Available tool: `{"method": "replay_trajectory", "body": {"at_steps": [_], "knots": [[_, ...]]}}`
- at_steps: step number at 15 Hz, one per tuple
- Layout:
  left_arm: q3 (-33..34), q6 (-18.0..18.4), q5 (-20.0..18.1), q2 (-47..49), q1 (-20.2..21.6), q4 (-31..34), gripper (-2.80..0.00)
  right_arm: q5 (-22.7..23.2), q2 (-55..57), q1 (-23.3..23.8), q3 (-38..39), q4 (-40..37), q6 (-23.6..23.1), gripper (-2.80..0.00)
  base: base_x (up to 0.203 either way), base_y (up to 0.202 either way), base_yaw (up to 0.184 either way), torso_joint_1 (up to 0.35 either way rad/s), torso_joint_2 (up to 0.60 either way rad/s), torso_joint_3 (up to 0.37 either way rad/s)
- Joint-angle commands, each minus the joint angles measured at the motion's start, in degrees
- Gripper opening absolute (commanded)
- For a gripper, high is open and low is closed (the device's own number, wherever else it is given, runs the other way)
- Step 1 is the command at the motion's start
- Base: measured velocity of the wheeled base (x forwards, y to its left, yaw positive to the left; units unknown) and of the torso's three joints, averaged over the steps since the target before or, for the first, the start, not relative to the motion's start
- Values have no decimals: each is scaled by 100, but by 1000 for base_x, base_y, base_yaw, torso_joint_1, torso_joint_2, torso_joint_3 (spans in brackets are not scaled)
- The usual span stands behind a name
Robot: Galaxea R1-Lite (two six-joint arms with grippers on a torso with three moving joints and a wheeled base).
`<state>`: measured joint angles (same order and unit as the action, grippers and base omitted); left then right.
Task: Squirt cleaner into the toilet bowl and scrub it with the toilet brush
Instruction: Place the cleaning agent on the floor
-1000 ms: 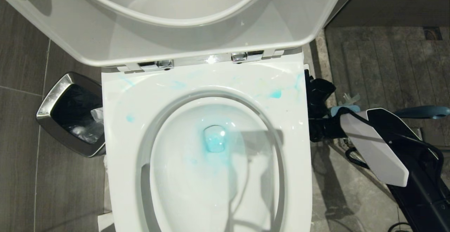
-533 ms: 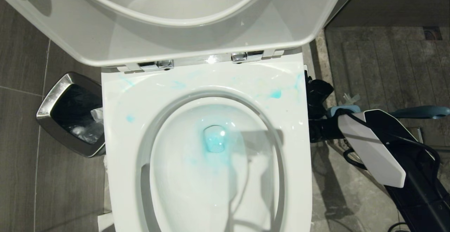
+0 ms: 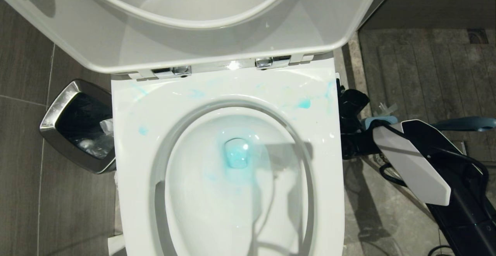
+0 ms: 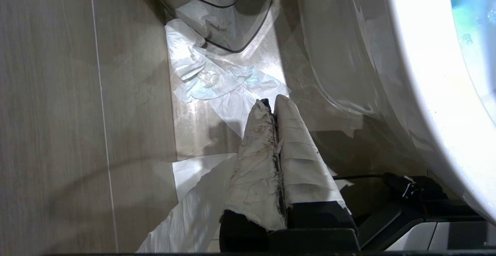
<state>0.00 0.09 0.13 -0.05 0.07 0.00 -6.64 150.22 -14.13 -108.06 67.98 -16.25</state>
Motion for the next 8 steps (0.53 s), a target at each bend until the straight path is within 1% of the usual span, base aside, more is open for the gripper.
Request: {"method": "replay_trajectory", "body": {"at_steps": [1,8], "knots": [[0,-1,4,5,1,0,-280,-4,-23,-2,73,296,-10,-280,0,0,0,0,0,0],[0,-1,-4,5,2,0,-280,32,-107,-2,136,664,-1,-280,0,0,0,0,0,0]]}}
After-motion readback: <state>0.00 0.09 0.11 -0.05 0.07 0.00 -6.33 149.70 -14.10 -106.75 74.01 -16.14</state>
